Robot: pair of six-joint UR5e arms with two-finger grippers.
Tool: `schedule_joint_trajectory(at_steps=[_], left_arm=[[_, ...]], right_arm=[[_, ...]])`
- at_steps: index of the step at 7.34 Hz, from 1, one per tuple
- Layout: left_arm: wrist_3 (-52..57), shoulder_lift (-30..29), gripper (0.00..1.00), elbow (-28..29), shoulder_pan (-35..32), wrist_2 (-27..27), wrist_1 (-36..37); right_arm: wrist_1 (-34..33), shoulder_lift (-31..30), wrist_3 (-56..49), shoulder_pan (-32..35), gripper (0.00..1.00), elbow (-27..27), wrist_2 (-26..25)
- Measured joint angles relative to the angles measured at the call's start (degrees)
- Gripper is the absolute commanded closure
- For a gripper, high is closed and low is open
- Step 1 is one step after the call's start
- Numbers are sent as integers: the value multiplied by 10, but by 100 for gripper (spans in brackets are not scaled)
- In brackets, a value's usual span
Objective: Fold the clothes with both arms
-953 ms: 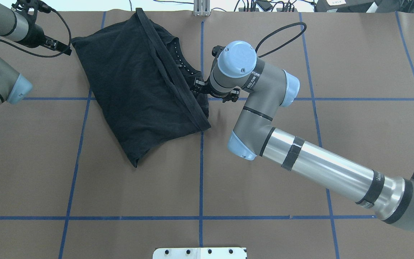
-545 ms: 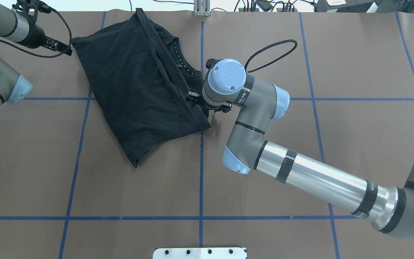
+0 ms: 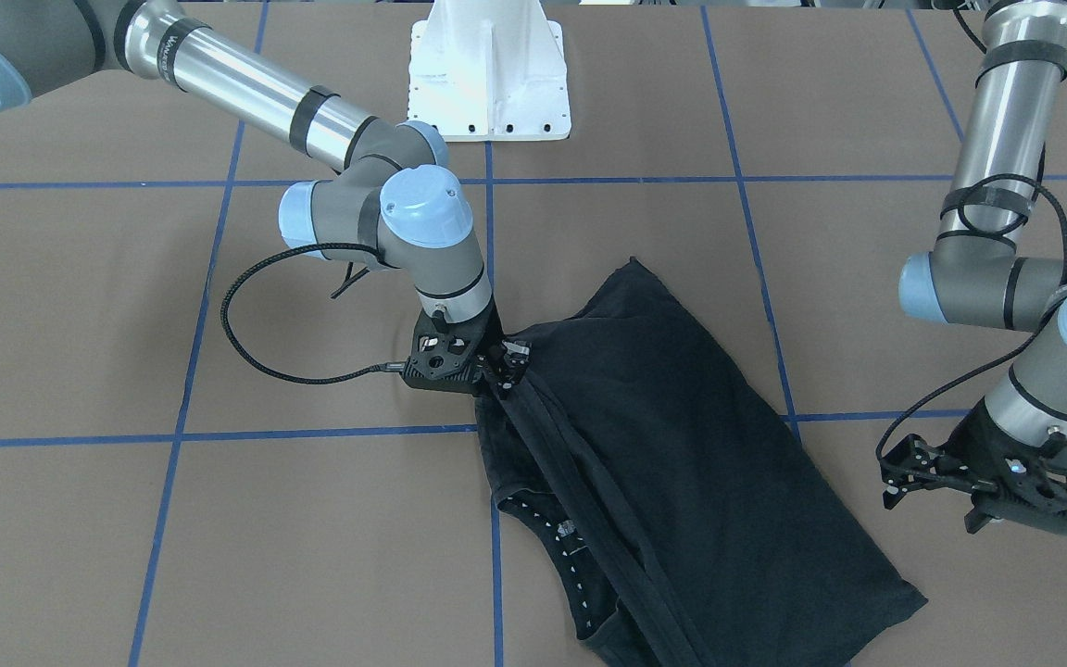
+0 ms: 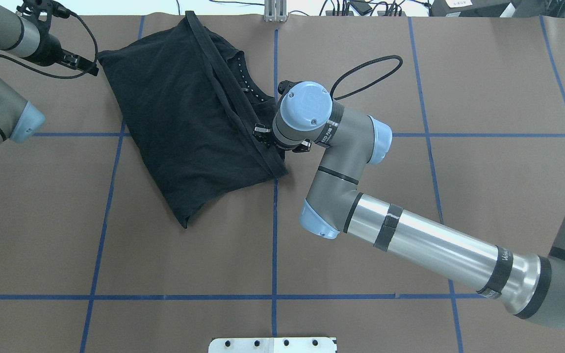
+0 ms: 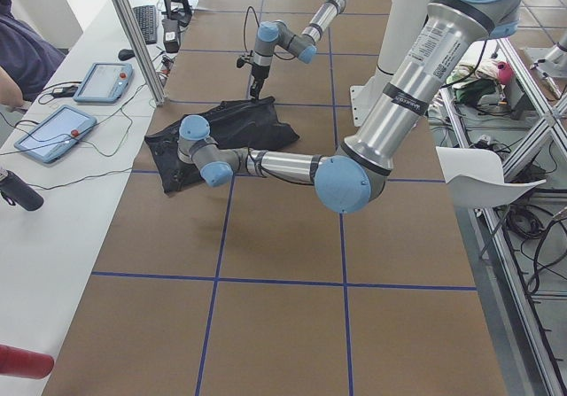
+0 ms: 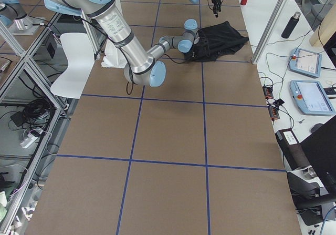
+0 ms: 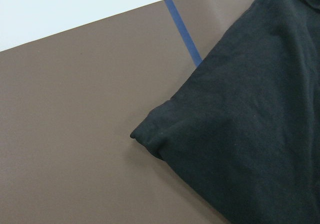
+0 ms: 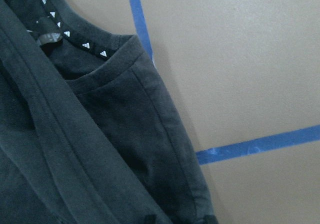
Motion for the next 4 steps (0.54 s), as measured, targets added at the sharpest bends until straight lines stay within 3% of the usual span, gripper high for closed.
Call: schedule_joint_trajectory(at_steps=[2,4], left_arm=[[-1,0,0,0,0,0,0],[-1,0,0,1,0,0,0]], right_arm=[[-1,-1,-5,2,48,0,0],[-5,-2,-12,6,48,0,-1]])
